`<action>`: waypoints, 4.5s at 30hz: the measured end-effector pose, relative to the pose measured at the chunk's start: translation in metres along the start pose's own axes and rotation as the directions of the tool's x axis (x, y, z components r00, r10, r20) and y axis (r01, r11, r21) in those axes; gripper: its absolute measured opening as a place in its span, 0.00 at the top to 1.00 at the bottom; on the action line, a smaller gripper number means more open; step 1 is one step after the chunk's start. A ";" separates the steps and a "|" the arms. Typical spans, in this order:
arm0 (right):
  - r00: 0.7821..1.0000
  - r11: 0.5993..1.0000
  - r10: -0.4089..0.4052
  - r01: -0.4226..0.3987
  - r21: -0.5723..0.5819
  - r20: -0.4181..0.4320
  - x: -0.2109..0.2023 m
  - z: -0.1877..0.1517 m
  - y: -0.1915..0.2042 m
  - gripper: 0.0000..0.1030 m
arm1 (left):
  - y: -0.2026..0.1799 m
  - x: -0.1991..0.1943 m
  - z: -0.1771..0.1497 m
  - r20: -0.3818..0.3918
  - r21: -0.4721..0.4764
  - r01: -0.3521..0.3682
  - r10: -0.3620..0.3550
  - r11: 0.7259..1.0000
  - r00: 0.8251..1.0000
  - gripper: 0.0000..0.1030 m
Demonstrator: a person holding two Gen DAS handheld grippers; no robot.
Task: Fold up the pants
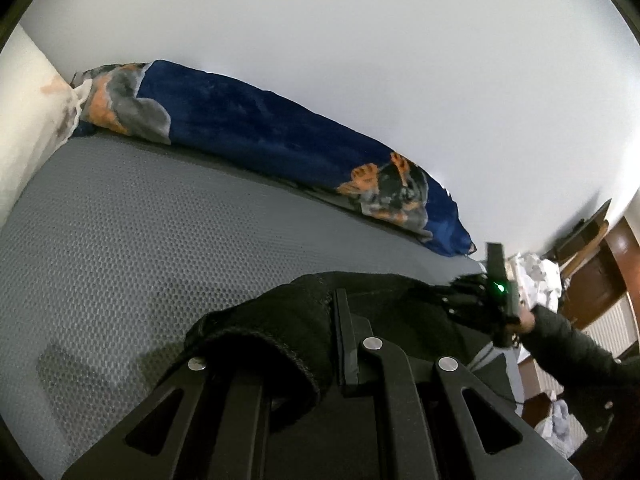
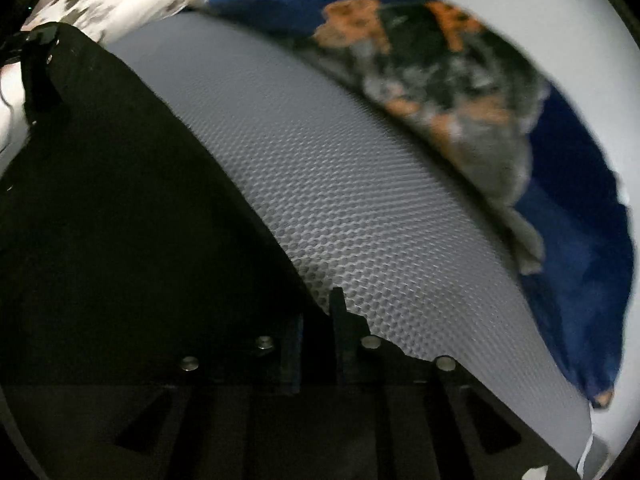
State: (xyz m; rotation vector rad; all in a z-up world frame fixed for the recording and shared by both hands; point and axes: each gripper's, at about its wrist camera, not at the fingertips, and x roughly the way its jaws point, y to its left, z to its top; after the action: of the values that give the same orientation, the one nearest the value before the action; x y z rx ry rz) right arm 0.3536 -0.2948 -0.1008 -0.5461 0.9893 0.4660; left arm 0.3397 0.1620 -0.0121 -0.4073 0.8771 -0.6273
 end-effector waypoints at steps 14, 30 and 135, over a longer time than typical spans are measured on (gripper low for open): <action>0.977 0.980 -0.163 0.144 0.139 0.135 -0.113 -0.014 0.052 0.93 | -0.026 -0.046 -0.027 -0.073 0.192 -0.001 0.015 0.981 0.997 0.91; 0.997 0.964 0.021 -0.041 0.264 0.078 -0.144 -0.150 0.173 0.94 | -0.020 -0.079 -0.176 -0.362 0.277 0.031 0.075 0.960 0.929 0.79; 0.969 0.720 0.114 -0.233 0.654 0.220 -0.164 -0.261 0.112 0.63 | -0.251 0.092 -0.284 -0.419 0.588 0.156 0.134 0.793 0.898 0.93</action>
State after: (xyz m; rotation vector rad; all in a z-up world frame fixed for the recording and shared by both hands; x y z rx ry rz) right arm 0.0403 -0.3906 -0.0962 0.2545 0.9736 0.2754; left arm 0.0693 -0.1087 -0.0884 0.3446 1.0415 -0.9980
